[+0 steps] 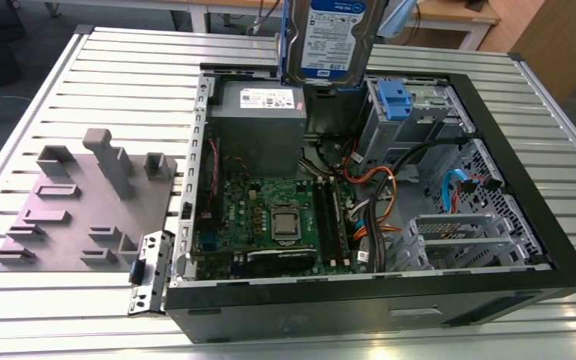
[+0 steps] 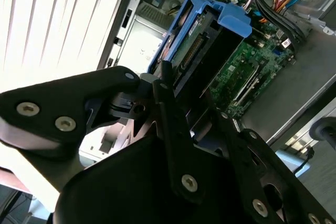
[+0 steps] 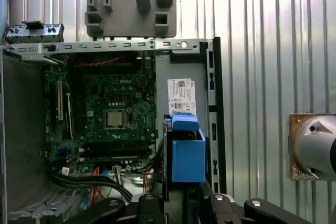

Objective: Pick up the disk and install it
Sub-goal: 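Pick up the disk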

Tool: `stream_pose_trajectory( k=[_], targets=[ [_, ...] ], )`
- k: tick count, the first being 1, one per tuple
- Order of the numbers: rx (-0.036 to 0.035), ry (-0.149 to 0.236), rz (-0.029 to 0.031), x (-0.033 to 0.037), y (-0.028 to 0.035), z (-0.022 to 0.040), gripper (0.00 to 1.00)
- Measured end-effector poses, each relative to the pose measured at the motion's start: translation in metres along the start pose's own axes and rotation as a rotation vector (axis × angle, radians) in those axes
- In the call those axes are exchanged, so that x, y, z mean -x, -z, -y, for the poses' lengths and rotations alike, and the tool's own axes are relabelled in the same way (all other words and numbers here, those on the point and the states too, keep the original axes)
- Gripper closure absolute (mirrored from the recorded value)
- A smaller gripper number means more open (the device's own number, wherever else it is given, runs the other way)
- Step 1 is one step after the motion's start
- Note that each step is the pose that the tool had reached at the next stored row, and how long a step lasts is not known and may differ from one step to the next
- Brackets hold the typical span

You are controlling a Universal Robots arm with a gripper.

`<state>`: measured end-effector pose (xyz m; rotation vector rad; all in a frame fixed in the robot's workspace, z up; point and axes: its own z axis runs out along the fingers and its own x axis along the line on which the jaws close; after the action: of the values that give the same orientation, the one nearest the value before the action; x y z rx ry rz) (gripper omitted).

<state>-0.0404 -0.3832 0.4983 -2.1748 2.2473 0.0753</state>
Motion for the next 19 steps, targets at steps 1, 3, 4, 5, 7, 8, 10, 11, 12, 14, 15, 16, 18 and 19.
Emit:
stream_pose_trajectory(
  k=[1, 3, 4, 5, 7, 8, 10, 11, 12, 14, 15, 16, 18, 19],
  targets=[
    [0.0, 0.0, 0.0, 0.0, 0.0, 0.0019, 0.65],
    [0.0, 0.0, 0.0, 0.0002, 0.0001, 0.006, 0.65],
    [0.0, 0.0, 0.0, 0.0002, 0.0001, 0.0079, 0.65],
    [0.0, 0.0, 0.0, 0.0003, 0.0001, 0.0098, 0.65],
    [0.0, 0.0, -0.0001, 0.0004, 0.0002, 0.0135, 0.65],
    [0.0001, 0.0, 0.0, 0.0005, 0.0002, 0.0153, 0.65],
    [0.0, 0.0, 0.0, 0.0006, 0.0002, 0.0192, 0.65],
    [0.0, 0.0, 0.0, 0.0007, 0.0002, 0.021, 0.65],
    [0.0, 0.0, 0.0, 0.0007, 0.0003, 0.0228, 0.65],
    [0.0, 0.0, 0.0, 0.0009, 0.0003, 0.0264, 0.65],
    [0.0, 0.0, 0.0, 0.0009, 0.0003, 0.0281, 0.65],
    [0.0, 0.0, 0.0, 0.001, 0.0004, 0.03, 0.65],
    [0.0, 0.0, 0.0, 0.0011, 0.0004, 0.0334, 0.65],
    [0.0, 0.0, 0.0, 0.0011, 0.0004, 0.0351, 0.65]
  ],
)
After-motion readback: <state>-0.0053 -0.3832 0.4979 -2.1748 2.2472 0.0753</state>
